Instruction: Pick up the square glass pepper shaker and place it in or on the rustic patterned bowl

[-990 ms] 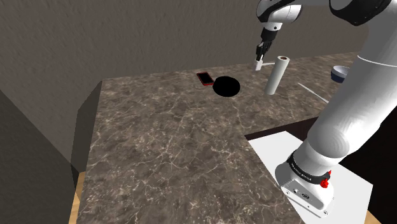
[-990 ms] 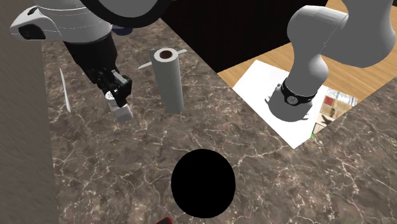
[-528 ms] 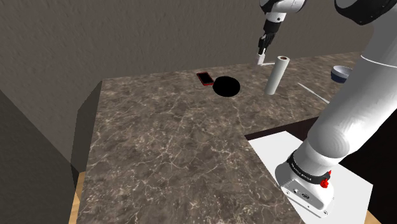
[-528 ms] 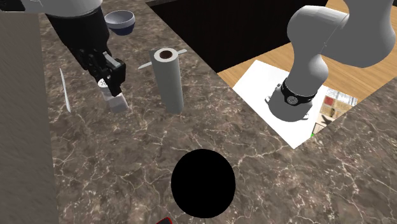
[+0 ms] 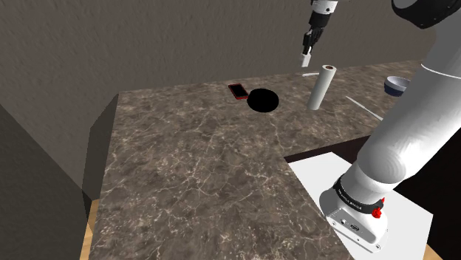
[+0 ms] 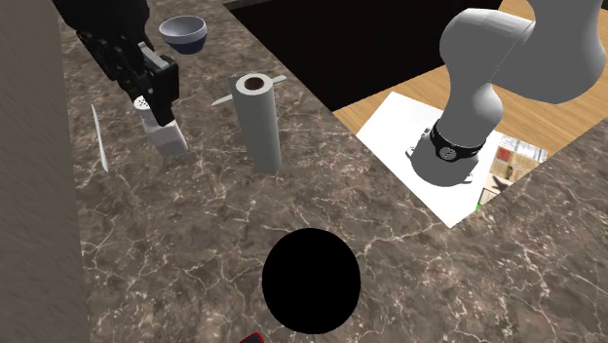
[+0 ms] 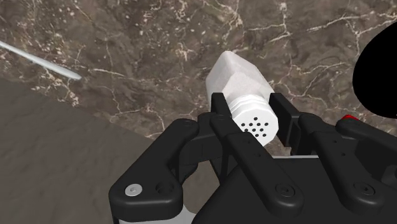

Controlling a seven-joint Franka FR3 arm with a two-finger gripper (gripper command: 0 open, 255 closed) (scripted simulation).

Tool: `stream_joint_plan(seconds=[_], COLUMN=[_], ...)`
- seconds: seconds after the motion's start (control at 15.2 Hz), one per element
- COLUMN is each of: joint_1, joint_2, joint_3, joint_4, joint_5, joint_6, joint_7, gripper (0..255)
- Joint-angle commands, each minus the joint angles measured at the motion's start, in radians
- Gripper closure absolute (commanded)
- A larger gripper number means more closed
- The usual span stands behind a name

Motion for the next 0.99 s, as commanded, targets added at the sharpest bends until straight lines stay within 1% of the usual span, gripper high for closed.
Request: stream_joint_plan(seconds=[0.0,0.13,0.53,0.92], joint_1=[0.001,0.0,0.084,0.147], joint_2=[-0.003,-0.004,-0.147,-0.249], joint_3=[0.0,0.0,0.068,0.155], joint_4=[0.021,0.04,-0.087,-0.167], joint_5=[-0.002,-0.003,-0.084,-0.129], joint_6=[-0.024,-0.044,-0.044,-0.064], joint_7=[0.002,0.003,0.172,0.335], gripper=[255,255,255,255])
